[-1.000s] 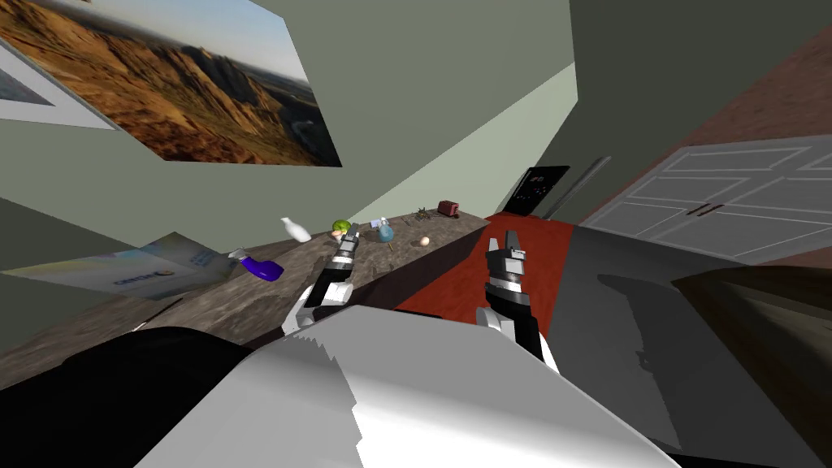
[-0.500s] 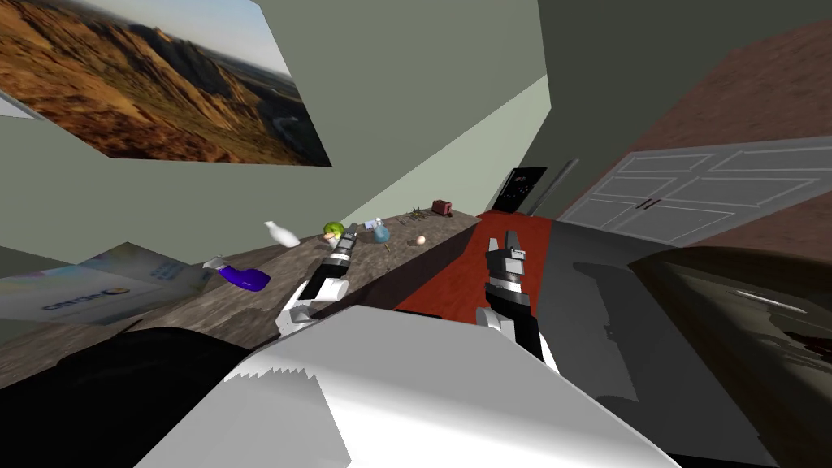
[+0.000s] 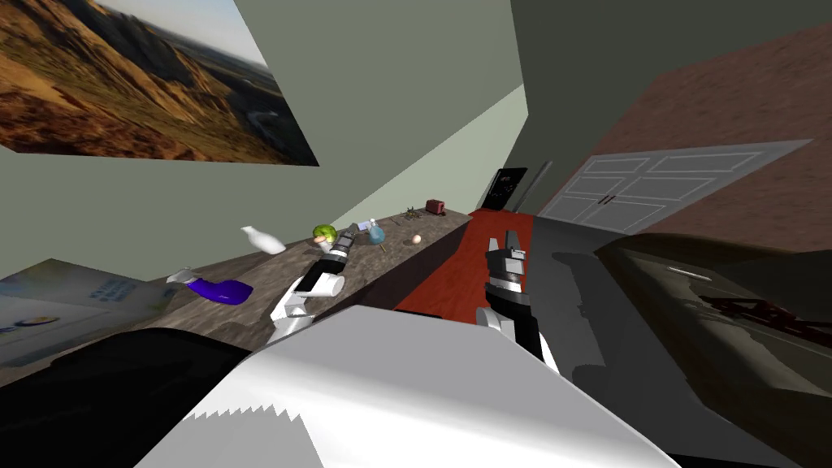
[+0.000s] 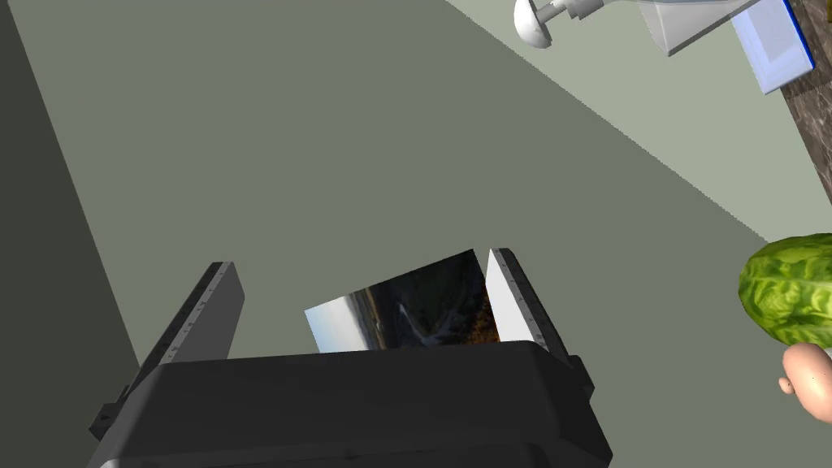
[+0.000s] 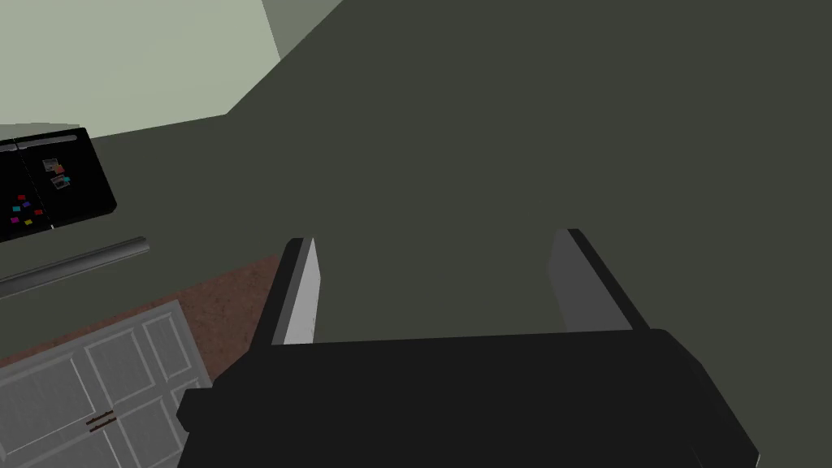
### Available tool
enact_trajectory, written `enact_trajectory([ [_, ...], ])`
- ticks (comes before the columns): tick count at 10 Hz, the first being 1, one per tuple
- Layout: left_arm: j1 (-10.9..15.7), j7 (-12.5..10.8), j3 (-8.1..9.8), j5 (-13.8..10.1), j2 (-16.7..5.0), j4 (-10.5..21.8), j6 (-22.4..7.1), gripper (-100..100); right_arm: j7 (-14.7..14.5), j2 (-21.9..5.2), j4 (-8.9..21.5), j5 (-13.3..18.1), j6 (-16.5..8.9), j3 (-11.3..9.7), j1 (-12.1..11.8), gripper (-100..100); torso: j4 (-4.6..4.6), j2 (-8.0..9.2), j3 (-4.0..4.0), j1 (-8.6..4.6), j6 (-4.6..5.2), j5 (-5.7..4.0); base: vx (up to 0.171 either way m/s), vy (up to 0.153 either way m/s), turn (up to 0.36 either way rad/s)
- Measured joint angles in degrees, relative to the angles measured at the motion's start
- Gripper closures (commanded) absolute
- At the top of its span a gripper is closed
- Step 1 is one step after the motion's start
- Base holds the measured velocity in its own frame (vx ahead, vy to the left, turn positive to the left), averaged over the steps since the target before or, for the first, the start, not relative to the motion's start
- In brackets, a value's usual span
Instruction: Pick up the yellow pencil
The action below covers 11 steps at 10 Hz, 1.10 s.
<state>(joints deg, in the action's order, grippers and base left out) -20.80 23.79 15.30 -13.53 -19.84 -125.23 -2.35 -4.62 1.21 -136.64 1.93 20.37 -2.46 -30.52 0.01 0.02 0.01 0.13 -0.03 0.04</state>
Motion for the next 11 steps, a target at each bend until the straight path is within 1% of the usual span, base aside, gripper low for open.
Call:
enact_trajectory([
  [1,0.10,0.75,0.68,-1.22,-0.94,0.44,-1.49,-100,0.00,0.00,0.00,0.00,0.00,0.00,0.00,0,0.00,-0.01,0.00,0.01,0.02,0.00,-0.015,0.022,-0.128],
  [2,0.15,1.25,1.17,-1.92,-1.41,0.27,-3.24,-100,0.00,0.00,0.00,0.00,0.00,0.00,0.00,0,0.00,-0.01,-0.01,0.00,0.00,0.00,-0.006,0.012,-0.017],
  [3,0.21,1.37,1.36,-2.18,-1.66,0.35,-4.40,-100,0.00,0.00,0.00,0.00,0.00,0.00,0.00,0,-0.01,-0.04,-0.02,-0.04,-0.02,-0.01,-0.010,0.014,-0.230],
  [4,0.65,1.97,1.94,-3.20,-2.46,0.85,-5.92,-100,0.00,0.00,0.00,0.00,0.00,0.00,0.01,0,-0.01,-0.05,-0.03,-0.03,0.04,-0.01,-0.011,0.021,-0.120],
  [5,1.25,2.52,2.20,-3.74,-2.91,1.47,-7.53,-100,0.00,0.00,0.00,0.00,0.00,0.00,0.00,0,-0.01,-0.05,-0.03,-0.01,-0.01,0.00,-0.014,0.019,-0.194],
  [6,1.63,3.13,2.99,-5.13,-4.15,2.19,-9.11,-100,0.00,0.00,0.00,0.00,0.00,0.00,0.00,0,-0.01,-0.04,-0.02,0.00,0.02,0.00,-0.012,0.022,-0.119],
  [7,1.44,3.55,3.41,-5.89,-4.67,2.28,-10.61,-100,0.00,0.00,0.00,0.00,0.00,0.00,0.00,0,-0.01,-0.04,-0.02,0.00,-0.02,0.00,-0.005,0.012,0.002],
  [8,1.58,3.70,3.58,-6.10,-4.84,2.28,-11.81,-100,0.00,0.00,0.00,0.00,0.00,0.00,-0.01,0,-0.01,-0.06,-0.03,-0.04,-0.03,-0.01,-0.007,0.008,-0.235],
  [10,2.16,4.82,4.25,-7.59,-5.88,3.29,-14.56,-100,0.00,0.00,0.00,0.00,0.00,0.00,-0.01,0,-0.02,-0.07,-0.04,-0.02,-0.02,-0.01,-0.004,0.015,-0.048],
  [11,2.40,4.92,4.47,-7.87,-6.22,3.42,-15.78,-100,0.00,0.00,0.00,0.00,0.00,0.00,-0.01,0,-0.02,-0.07,-0.04,-0.04,-0.03,-0.01,-0.001,0.007,-0.228],
])
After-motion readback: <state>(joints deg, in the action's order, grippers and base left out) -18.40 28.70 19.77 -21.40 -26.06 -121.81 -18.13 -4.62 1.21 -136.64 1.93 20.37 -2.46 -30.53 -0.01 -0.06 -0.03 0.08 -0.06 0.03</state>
